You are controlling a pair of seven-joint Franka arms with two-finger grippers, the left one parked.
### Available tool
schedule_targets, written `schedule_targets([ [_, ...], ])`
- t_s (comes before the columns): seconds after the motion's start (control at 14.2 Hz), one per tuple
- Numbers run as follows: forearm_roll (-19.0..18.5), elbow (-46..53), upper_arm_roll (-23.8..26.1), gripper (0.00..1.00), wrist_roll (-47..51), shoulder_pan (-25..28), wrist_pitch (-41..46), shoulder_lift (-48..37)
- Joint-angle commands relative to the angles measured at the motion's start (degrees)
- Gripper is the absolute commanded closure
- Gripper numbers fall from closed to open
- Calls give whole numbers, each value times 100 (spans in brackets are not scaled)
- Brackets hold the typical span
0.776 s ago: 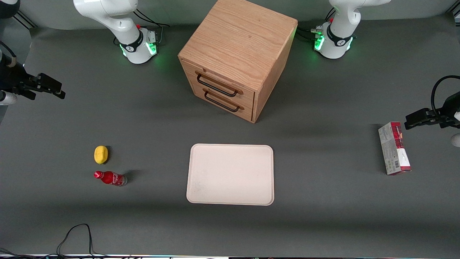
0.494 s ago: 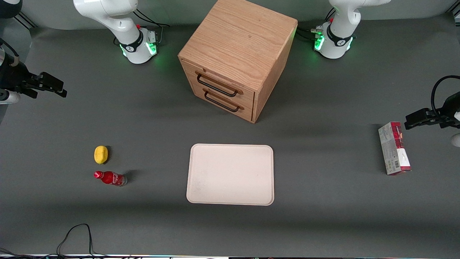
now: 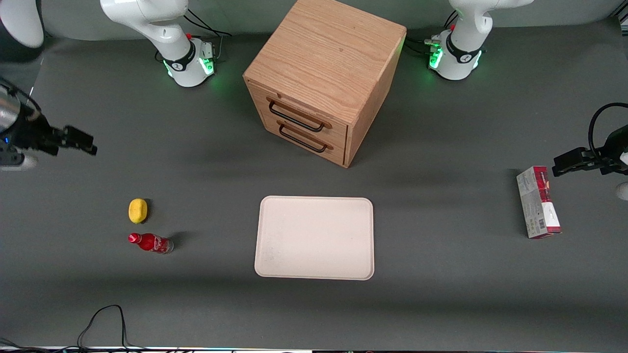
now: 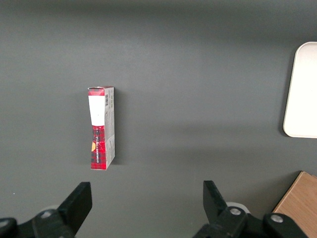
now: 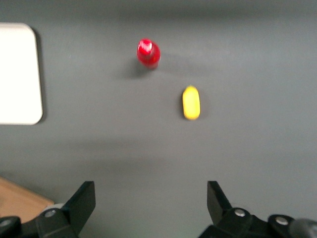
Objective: Place coke bottle on tray
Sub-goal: 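Move the open right gripper down over the red Coca-Cola bottle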
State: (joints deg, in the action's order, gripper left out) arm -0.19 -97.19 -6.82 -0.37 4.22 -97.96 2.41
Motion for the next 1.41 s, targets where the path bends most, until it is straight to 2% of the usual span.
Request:
schedule_targets([
  [0.0,212,666,23,0,-314,-44,-423,1058],
  [0.14,484,657,14,0,-561,-53,-1021,1401],
  [0.56,529,509,164,0,-544,-35,-2586,2325],
  [1.06,459,394,278,2,-640,-44,-2922,2739],
  [1.2,459,385,269,11,-789,-53,-2957,2774],
  [1.27,459,385,269,22,-790,-61,-2957,2783],
  [1.34,459,394,269,42,-790,-61,-2957,2800],
])
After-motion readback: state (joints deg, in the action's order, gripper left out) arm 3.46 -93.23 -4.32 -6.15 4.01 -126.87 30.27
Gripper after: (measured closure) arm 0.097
